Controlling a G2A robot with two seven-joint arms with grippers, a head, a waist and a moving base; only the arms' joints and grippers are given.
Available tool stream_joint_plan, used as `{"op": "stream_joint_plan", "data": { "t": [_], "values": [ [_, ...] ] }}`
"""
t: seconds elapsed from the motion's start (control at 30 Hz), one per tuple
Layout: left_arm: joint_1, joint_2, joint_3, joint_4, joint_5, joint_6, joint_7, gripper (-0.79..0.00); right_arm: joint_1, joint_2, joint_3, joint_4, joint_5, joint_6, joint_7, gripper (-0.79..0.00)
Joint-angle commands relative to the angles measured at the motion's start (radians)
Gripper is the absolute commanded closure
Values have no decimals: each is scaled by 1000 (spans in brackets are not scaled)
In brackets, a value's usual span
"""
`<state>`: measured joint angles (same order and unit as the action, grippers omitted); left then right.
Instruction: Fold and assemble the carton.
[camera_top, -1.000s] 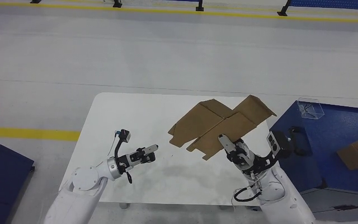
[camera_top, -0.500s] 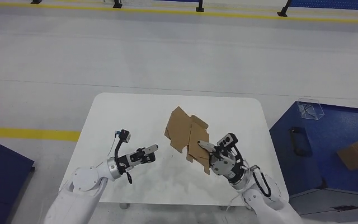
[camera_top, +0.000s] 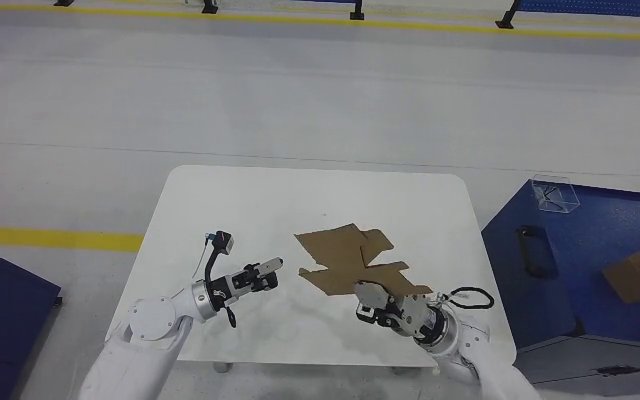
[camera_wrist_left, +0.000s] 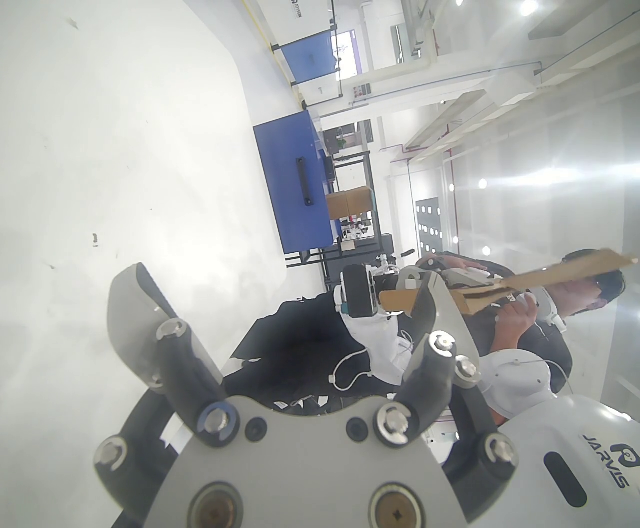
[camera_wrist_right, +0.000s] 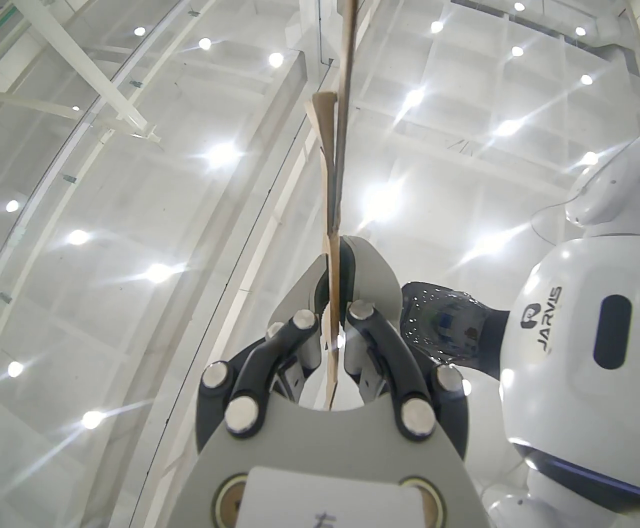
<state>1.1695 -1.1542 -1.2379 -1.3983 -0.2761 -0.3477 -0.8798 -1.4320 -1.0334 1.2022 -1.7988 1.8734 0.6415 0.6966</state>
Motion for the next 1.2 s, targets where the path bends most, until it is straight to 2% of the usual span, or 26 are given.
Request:
{"op": "stream_joint_plan", "data": {
  "t": [0.0, 0.1, 0.17, 0.27, 0.33, 0.4, 0.5, 0.67, 0.7, 0.73, 0.77, 0.8, 0.87, 0.93, 1.0, 1.07, 1.1, 1.17],
  "values": [
    [0, 0, 0, 0, 0, 0, 0, -785, 7, -1, 20, -26, -181, -170, -1, 0],
    [0, 0, 0, 0, 0, 0, 0, -785, -3, -1, 26, -32, -583, -492, 53, 0],
    [1, 3, -17, -6, 31, -3, 41, -785, -8, -1, 31, -5, -826, -707, 73, 0],
    [-1, 12, -73, -17, 5, 16, 45, -785, 2, 0, 51, 38, -1094, -927, 74, 0],
    [-3, 20, -119, -24, -63, 42, -8, -785, 2, 3, 66, 64, -1240, -1014, 72, 0],
    [-9, 31, -162, -37, -101, 58, -92, -785, -2, 5, 75, 76, -1304, -1036, 78, 0],
    [6, 43, -188, -91, -63, 35, -166, -785, -5, 10, 87, 80, -1373, -1030, 109, 0],
    [48, 51, -180, -205, -1, 13, -195, -776, -12, 13, 82, 72, -1487, -1028, 124, 0],
    [56, 52, -171, -223, 35, 14, -188, -631, -12, 13, 77, 68, -1498, -1026, 130, 0],
    [64, 52, -159, -239, 61, 20, -181, -573, -13, 12, 73, 65, -1497, -1026, 132, 0],
    [71, 51, -142, -254, 67, 27, -187, -551, -14, 12, 70, 60, -1495, -1026, 132, 0],
    [76, 51, -130, -263, 66, 34, -191, -465, -14, 11, 69, 57, -1501, -1029, 132, 0],
    [80, 51, -107, -272, 76, 54, -206, -385, -16, 10, 64, 54, -1509, -1032, 127, 0],
    [78, 52, -91, -273, 83, 71, -218, -379, -17, 9, 58, 50, -1515, -1038, 125, 0],
    [76, 52, -76, -269, 67, 85, -237, -314, -19, 8, 51, 49, -1518, -1040, 126, 0],
    [73, 52, -73, -262, 46, 88, -233, -157, -21, 7, 45, 49, -1524, -1044, 126, 0],
    [73, 52, -70, -262, 45, 86, -231, -31, -23, 7, 41, 47, -1525, -1045, 128, 0],
    [73, 53, -67, -261, 50, 84, -227, 0, -26, 6, 37, 45, -1527, -1048, 125, 0]
  ]
}}
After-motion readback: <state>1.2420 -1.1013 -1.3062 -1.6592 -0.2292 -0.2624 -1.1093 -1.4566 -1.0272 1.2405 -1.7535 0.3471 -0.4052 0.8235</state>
